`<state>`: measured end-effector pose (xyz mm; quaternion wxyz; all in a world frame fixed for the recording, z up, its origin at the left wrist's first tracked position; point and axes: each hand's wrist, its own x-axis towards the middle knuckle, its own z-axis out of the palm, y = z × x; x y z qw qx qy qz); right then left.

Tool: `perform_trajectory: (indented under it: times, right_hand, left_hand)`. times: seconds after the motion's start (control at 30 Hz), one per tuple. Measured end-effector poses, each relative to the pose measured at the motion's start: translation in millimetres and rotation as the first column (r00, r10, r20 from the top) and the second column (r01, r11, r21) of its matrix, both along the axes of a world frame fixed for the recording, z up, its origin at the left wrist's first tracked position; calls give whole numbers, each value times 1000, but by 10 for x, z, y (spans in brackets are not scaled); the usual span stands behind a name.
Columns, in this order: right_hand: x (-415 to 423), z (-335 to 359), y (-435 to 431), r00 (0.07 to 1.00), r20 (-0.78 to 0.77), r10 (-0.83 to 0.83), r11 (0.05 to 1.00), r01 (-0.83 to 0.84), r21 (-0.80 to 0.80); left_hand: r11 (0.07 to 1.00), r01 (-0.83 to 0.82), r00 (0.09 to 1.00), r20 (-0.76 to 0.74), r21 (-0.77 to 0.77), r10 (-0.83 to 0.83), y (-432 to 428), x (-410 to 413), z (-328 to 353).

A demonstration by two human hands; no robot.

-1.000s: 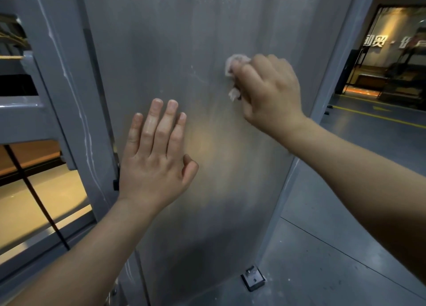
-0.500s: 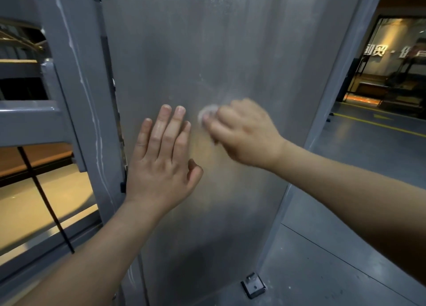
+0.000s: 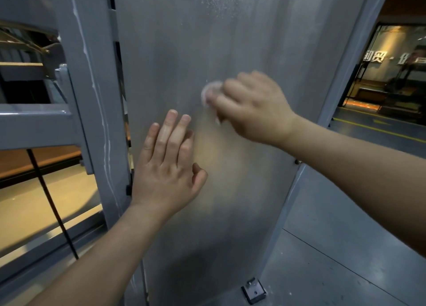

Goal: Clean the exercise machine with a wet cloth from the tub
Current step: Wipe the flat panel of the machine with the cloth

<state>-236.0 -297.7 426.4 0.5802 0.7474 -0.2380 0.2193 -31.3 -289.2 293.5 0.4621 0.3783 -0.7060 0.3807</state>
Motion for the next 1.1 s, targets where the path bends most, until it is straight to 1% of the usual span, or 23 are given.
perform_trajectory:
  times: [0.07, 0.1, 0.13, 0.23, 0.27, 0.3, 0.37, 0.4, 0.43, 0.47, 0.57, 0.6, 0.63, 0.67, 0.73, 0.77, 0.8, 0.9, 0.93, 0.97, 1.03, 1.07, 1.1]
  right_hand:
    - [63, 99, -44, 961, 273, -34, 999, 37, -8]
    - [112, 33, -39, 944, 328, -35, 999, 33, 11]
    - [155, -91, -29, 951, 310, -20, 1000, 14, 24]
    - [92, -290, 62, 1000, -12, 21, 996, -19, 86]
    - [43, -198, 53, 997, -70, 15, 998, -10, 64]
    - [33, -72, 29, 998, -60, -10, 1000, 11, 24]
    - [58, 153, -52, 988, 152, -30, 998, 38, -54]
    - [106, 169, -57, 960, 278, -32, 998, 44, -37]
    - [160, 94, -45, 944, 329, -23, 1000, 28, -8]
    - [204, -49, -24, 955, 298, -6, 1000, 0, 20]
    - [147, -312, 98, 999, -37, 29, 990, -23, 141]
    - [100, -218, 94, 997, -79, 21, 992, -11, 125]
    - [91, -80, 66, 999, -44, -1, 997, 5, 82]
    - [89, 55, 9, 998, 67, -12, 1000, 10, 23]
    - [164, 169, -23, 937, 349, -31, 999, 23, 27]
    - [219, 93, -13, 925, 380, -19, 999, 2, 44]
    - [269, -50, -1, 948, 318, 1, 997, -25, 70]
    - [175, -256, 97, 996, -73, 41, 984, -28, 177]
    - [125, -139, 87, 993, -109, 38, 988, -21, 155]
    - [107, 8, 55, 997, -69, 23, 994, -15, 106]
    - [118, 274, -21, 984, 177, -9, 1000, 9, 2]
    - [172, 297, -27, 951, 308, -28, 1000, 26, 11]
    - [238, 230, -21, 928, 371, -21, 1000, 12, 27]
  left_hand:
    - [1000, 1, 1000, -2, 4, -1, 2, 2, 0]
    - [1000, 4, 1000, -2, 3, -4, 0, 4, 0]
    - [1000, 7, 1000, -2, 0, -7, 0, 7, -1]
    - [1000, 18, 1000, -2, -2, -18, -5, 12, -12]
    - [1000, 21, 1000, -6, -2, -21, -5, 12, -14]
    - [1000, 22, 1000, -12, -2, -22, -5, 10, -12]
    - [1000, 22, 1000, -23, 2, -21, -6, 5, -10]
    - [1000, 25, 999, -27, 3, -25, -4, 6, -12]
    - [1000, 31, 999, -30, 0, -31, -2, 7, -15]
    - [999, 41, 999, -32, -8, -42, -1, 7, -18]
    - [997, 66, 997, -39, -27, -67, -13, 21, -26]
    - [997, 70, 997, -43, -28, -71, -13, 20, -27]
    - [997, 70, 996, -47, -28, -71, -11, 14, -25]
    - [997, 70, 996, -47, -26, -71, -8, 10, -21]
    - [997, 80, 996, -42, -20, -81, -3, 11, -21]
    - [996, 89, 995, -41, -20, -89, -3, 14, -24]
    - [995, 98, 994, -40, -23, -99, -5, 17, -26]
    - [993, 114, 992, -40, -39, -116, -14, 26, -34]
    - [992, 115, 992, -42, -41, -117, -16, 25, -35]
    - [993, 114, 992, -44, -41, -116, -17, 21, -35]
    - [993, 112, 993, -44, -35, -114, -15, 16, -34]
    - [993, 111, 993, -41, -30, -112, -15, 16, -34]
    - [994, 110, 993, -39, -26, -111, -15, 19, -36]
